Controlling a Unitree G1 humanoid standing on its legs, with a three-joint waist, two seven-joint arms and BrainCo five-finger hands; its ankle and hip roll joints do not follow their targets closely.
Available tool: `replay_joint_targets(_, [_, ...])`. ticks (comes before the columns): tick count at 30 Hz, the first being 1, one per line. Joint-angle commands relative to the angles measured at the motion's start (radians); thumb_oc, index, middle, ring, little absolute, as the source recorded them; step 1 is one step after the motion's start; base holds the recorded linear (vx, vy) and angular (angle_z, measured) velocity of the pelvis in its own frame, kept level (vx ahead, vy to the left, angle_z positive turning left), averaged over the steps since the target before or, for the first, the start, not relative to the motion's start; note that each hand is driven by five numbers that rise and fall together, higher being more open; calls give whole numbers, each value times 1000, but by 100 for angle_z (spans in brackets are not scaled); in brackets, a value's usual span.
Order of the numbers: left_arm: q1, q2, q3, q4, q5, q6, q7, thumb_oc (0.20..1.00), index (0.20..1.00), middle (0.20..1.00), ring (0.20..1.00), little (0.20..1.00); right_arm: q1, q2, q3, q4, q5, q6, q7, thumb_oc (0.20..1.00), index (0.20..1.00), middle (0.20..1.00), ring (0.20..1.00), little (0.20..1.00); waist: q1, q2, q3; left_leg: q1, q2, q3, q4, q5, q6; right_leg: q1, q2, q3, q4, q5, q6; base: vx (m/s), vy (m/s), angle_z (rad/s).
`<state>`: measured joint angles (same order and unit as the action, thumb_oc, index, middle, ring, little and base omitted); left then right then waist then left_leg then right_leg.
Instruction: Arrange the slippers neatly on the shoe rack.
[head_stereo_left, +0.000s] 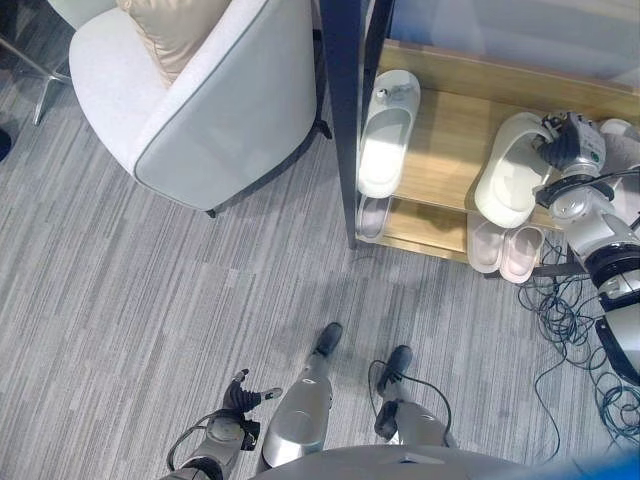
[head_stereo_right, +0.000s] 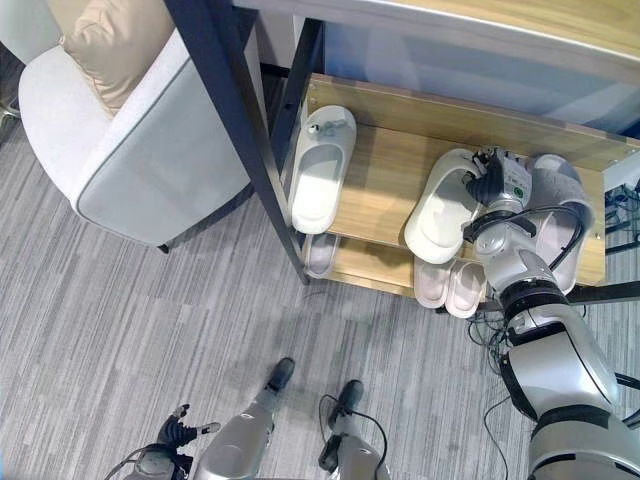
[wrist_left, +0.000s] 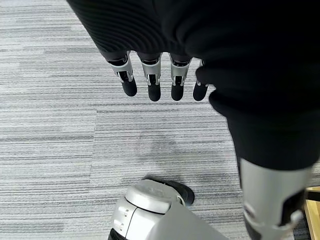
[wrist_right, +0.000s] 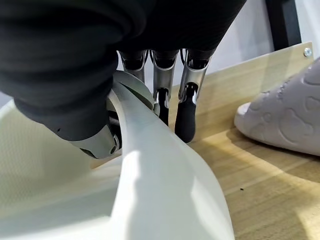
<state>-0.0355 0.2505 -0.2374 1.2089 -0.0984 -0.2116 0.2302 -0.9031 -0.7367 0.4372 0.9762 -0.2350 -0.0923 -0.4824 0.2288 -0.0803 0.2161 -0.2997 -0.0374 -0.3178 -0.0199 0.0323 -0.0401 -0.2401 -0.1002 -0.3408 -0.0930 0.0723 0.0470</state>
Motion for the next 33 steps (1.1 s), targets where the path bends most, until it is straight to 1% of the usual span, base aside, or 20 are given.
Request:
replay_joint_targets(1, [-24,18,-49,29,-20,-9,31,1000,1000,1000,1000,1000,4,-57,-10,-56,-46,-3,-72,200,200,200,200,200,18,-17,-20,-34,19,29,-67,48,-63,84,-56,-20,6,-50,126,-37,49,1])
replay_joint_targets(7, [-25,13,-45,19,-14,-10,37,1000,1000,1000,1000,1000,16,-75,-47,-174,-92,6,-113,200,200,200,200,200,21,-27,-16,-36,16,21,-67,45,-57,83,-62,-24,6,-44,130,-8,14,1])
replay_joint_targets(8, [-78,19,-32,38,-28,-8,30,1000,1000,1000,1000,1000,2,-72,-28,-223,-114,9,-100,200,200,200,200,200,11,-31,-14,-35,16,25,-67,44,-57,82,-62,-20,6,-43,130,-20,50,6])
replay_joint_targets(10, [-91,18,-39,39,-52,-9,29,1000,1000,1000,1000,1000,-60,-63,-15,-183,-91,16,-98,200,200,200,200,200,13,-35,-18,-41,14,23,-67,42,-55,76,-64,-19,6,-42,131,-12,44,8])
replay_joint_targets(12, [-69,21,-36,45,-61,-13,28,1000,1000,1000,1000,1000,-66,-67,-16,-157,-79,12,-106,200,200,200,200,200,23,-39,-20,-45,10,19,-67,42,-53,76,-65,-24,6,-43,131,-2,3,-2])
replay_joint_targets(18, [-44,65,-21,48,-80,-16,12,1000,1000,1000,1000,1000,-115,-66,12,-102,-16,-3,-84,200,200,200,200,200,60,-63,-8,-60,-2,6,-67,43,-55,73,-68,-39,6,-39,135,4,11,9])
replay_joint_targets(30, [-49,80,-21,55,-101,-17,-10,1000,1000,1000,1000,1000,-134,-30,39,-36,36,-12,-41,200,200,200,200,200,83,-77,-2,-77,-14,-6,-67,45,-54,64,-74,-57,6,-37,137,7,9,4])
replay_joint_targets(31, [-47,82,-21,55,-101,-17,-10,1000,1000,1000,1000,1000,-135,-29,38,-31,42,-13,-39,1000,1000,1000,1000,1000,84,-78,-2,-77,-14,-6,-67,45,-54,64,-74,-58,6,-36,137,28,16,4])
replay_joint_targets(33, [-45,84,-21,54,-107,-18,-14,1000,1000,1000,1000,1000,-127,-23,28,-24,64,-17,-36,1000,1000,1000,1000,1000,86,-77,0,-76,-15,-7,-67,45,-53,66,-74,-58,6,-36,137,14,15,4])
